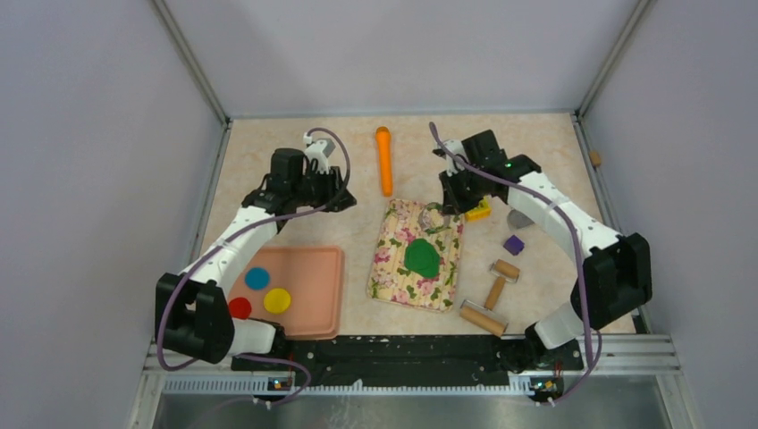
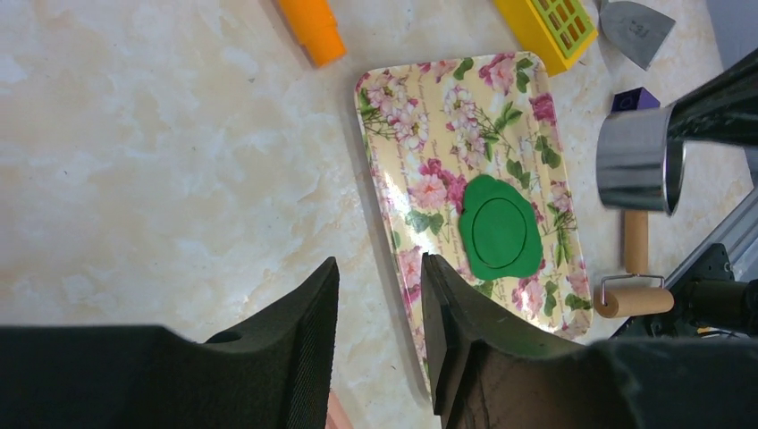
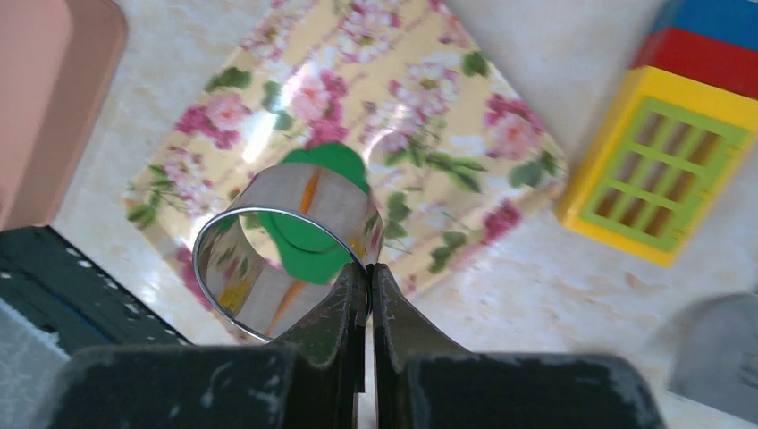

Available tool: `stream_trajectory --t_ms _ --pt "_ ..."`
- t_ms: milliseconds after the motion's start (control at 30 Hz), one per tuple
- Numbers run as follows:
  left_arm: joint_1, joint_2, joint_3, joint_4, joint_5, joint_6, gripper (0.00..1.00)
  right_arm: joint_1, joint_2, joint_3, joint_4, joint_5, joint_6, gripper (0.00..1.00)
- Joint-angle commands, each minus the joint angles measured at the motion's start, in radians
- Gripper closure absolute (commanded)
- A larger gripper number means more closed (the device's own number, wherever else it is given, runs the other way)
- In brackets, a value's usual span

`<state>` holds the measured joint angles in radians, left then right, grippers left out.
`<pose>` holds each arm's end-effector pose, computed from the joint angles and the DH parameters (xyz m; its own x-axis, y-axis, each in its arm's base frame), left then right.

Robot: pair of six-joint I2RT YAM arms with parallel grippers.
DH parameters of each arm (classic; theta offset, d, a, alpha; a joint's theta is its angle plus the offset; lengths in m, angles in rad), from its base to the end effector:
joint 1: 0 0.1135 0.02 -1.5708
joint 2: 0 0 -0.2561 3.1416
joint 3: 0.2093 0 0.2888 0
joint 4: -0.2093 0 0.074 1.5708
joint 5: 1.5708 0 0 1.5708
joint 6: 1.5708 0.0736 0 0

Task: Roll out the dumpling wrappers from the dough

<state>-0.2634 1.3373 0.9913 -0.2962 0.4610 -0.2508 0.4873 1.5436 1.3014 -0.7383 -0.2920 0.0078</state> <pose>0.3380 -0.1251 0.2395 -0.7034 -0.0405 -0.7096 0.4156 0.7865 -0.4568 0.3277 0.1976 0.2400 -0.7387 -0.3830 -0.5547 -0.5842 0.7742 0.2435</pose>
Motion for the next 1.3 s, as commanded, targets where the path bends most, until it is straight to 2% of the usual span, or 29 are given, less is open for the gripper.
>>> stream_trajectory --t_ms 0,200,533,867,900,967,1067,1133,1267 --pt "0.004 -0.07 0.026 0.049 0.052 0.083 0.56 -0.114 -0.056 -0.006 -0.115 0.05 -0.22 1.0" --pt "0.004 -0.119 -0.023 0.024 0.066 0.163 0.52 -0.191 -0.063 -0.111 -0.171 0.113 -0.436 1.0" --pt "0.004 -0.171 -0.107 0.033 0.128 0.159 0.5 -0.194 -0.019 -0.204 -0.027 0.239 -0.464 1.0" --pt "0.004 -0.181 -0.131 0.026 0.139 0.161 0.49 -0.194 0.098 -0.183 0.006 0.215 -0.485 1.0" --pt "0.004 -0.182 -0.133 0.026 0.138 0.164 0.49 -0.194 0.106 -0.174 0.0 0.215 -0.489 0.96" --pt "0.004 -0.184 -0.133 0.024 0.14 0.17 0.49 -0.194 0.106 -0.151 -0.029 0.213 -0.499 0.81" --pt "0.004 -0.191 -0.139 0.019 0.15 0.182 0.49 -0.199 0.079 -0.116 -0.068 0.211 -0.502 0.69" --pt "0.004 -0.193 -0.147 0.02 0.161 0.192 0.48 -0.199 0.05 -0.096 -0.095 0.204 -0.504 0.65" --pt "0.003 -0.181 -0.171 0.04 0.17 0.18 0.48 -0.2 -0.03 -0.065 -0.139 0.131 -0.51 0.62"
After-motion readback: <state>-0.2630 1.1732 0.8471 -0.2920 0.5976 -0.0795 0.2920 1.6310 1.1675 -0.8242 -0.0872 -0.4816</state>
